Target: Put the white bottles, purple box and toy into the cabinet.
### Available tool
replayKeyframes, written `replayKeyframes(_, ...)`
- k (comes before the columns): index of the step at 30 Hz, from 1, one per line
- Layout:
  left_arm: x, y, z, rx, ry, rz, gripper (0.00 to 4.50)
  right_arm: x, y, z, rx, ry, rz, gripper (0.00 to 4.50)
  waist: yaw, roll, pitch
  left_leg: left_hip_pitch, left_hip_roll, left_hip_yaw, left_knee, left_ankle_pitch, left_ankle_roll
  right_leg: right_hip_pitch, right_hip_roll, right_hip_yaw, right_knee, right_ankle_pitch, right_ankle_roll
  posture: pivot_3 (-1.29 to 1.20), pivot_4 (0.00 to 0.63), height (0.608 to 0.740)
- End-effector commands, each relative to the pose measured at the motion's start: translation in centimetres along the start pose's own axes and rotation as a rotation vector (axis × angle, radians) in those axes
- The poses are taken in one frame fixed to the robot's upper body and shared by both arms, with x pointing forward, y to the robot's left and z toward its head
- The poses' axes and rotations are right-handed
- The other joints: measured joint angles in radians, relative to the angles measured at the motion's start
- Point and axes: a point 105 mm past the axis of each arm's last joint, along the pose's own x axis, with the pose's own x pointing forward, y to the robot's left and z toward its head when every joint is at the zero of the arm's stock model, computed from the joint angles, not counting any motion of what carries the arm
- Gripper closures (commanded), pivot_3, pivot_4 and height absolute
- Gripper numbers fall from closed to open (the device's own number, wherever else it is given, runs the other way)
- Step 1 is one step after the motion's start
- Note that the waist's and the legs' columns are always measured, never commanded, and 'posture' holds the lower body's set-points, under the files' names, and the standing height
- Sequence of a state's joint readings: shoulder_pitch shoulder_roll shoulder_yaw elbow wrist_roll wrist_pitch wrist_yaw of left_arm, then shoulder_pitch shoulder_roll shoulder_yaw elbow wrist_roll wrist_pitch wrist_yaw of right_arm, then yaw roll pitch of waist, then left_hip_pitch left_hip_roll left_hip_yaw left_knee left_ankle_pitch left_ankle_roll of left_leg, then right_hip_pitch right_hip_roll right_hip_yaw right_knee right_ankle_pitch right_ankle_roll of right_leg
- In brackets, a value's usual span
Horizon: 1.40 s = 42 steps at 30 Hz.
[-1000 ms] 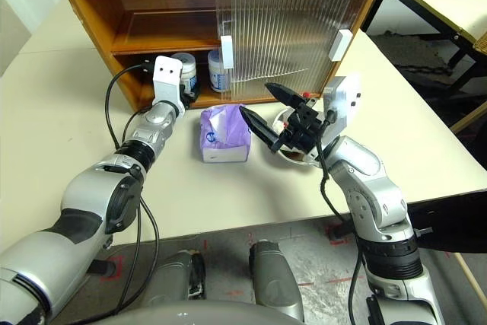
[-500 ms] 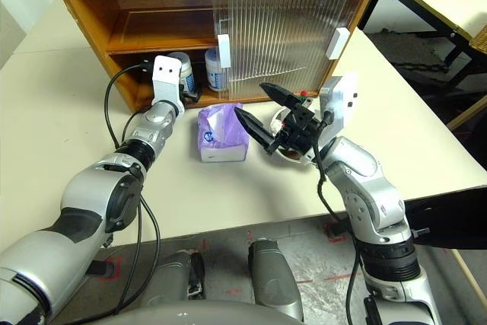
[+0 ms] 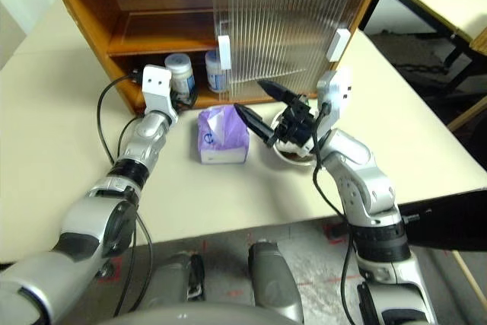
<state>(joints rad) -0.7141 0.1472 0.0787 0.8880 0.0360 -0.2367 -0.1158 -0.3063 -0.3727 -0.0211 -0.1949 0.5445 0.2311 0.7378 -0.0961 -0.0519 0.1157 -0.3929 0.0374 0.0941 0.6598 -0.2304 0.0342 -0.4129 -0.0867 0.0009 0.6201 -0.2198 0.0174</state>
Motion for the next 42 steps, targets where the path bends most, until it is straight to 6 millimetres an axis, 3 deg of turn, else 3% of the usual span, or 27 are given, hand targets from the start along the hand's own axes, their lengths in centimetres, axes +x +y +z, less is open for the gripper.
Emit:
replayKeyframes(1, -1.6, 0.8, -0.4, 0.028, 0.012, -0.013, 0.01, -0.8, -1.2, 0.2, -0.032, 0.003, -0.019, 0.00, 0.009, 0.000, 0.000, 0.000, 0.000, 0.000, 0.000, 0.000, 0.000, 0.000, 0.000, 0.000, 0.000, 0.000, 0.000, -0.05, 0.063, 0.740)
replayKeyframes(7, -4.7, 1.6, -1.4, 0.071, 0.072, -0.063, 0.01, -1.9, -2.2, 0.1, -0.041, 0.018, -0.030, 0.00, 0.032, 0.000, -0.001, 0.000, 0.000, 0.001, 0.000, 0.000, 0.000, 0.000, 0.000, 0.000, 0.000, 0.001, -0.001, -0.04, 0.053, 0.740)
replayKeyframes(11, -6.0, 0.8, -1.3, 0.027, 0.132, -0.177, 0.01, -2.9, -2.8, 0.4, -0.054, 0.022, -0.049, 0.00, 0.038, 0.002, -0.003, 0.001, 0.000, 0.001, 0.000, 0.000, 0.000, 0.000, 0.000, 0.000, 0.000, 0.000, -0.001, -0.04, 0.042, 0.740)
replayKeyframes(18, -7.1, -0.6, 0.2, -0.137, 0.203, -0.351, 0.01, -4.2, -3.5, 0.8, -0.074, 0.029, -0.070, 0.00, 0.040, 0.004, -0.010, 0.000, 0.000, 0.001, 0.001, 0.000, 0.000, 0.000, 0.000, 0.000, 0.000, 0.000, 0.000, -0.05, 0.025, 0.740)
replayKeyframes(22, -7.6, -1.6, 1.1, -0.328, 0.247, -0.412, 0.01, -4.5, -3.7, 0.8, -0.085, 0.032, -0.081, 0.00, 0.033, 0.007, -0.017, 0.001, 0.000, 0.001, 0.001, 0.000, 0.000, 0.000, 0.001, 0.000, 0.000, -0.001, 0.000, -0.05, 0.014, 0.740)
replayKeyframes(27, -8.7, -3.5, 1.0, -0.457, 0.355, -0.512, 0.01, -4.6, -3.7, 0.7, -0.094, 0.040, -0.084, 0.00, 0.032, 0.007, -0.028, 0.001, -0.002, 0.001, 0.002, 0.000, 0.000, 0.001, 0.001, 0.001, 0.001, -0.001, 0.001, -0.06, 0.007, 0.740)
replayKeyframes(32, -9.1, -4.7, 1.5, -0.623, 0.416, -0.555, 0.01, -4.7, -3.6, 0.7, -0.103, 0.044, -0.084, 0.00, 0.029, 0.007, -0.035, 0.002, -0.003, 0.000, 0.002, 0.000, 0.000, 0.002, 0.001, 0.002, 0.001, -0.001, 0.001, -0.08, 0.000, 0.740)
replayKeyframes(36, -8.8, -6.5, 0.3, -0.652, 0.507, -0.558, 0.01, -4.9, -3.4, 0.6, -0.110, 0.050, -0.086, 0.00, 0.028, 0.008, -0.040, 0.003, -0.005, 0.000, 0.002, 0.000, 0.000, 0.003, 0.001, 0.002, 0.001, 0.000, 0.001, -0.10, 0.000, 0.740)
replayKeyframes(42, -8.1, -8.5, 0.0, -0.701, 0.547, -0.597, 0.01, -5.0, -3.2, 0.6, -0.110, 0.053, -0.089, 0.00, 0.026, 0.009, -0.046, 0.003, -0.006, 0.000, 0.003, 0.000, 0.000, 0.003, 0.001, 0.003, 0.001, -0.001, 0.001, -0.11, 0.000, 0.740)
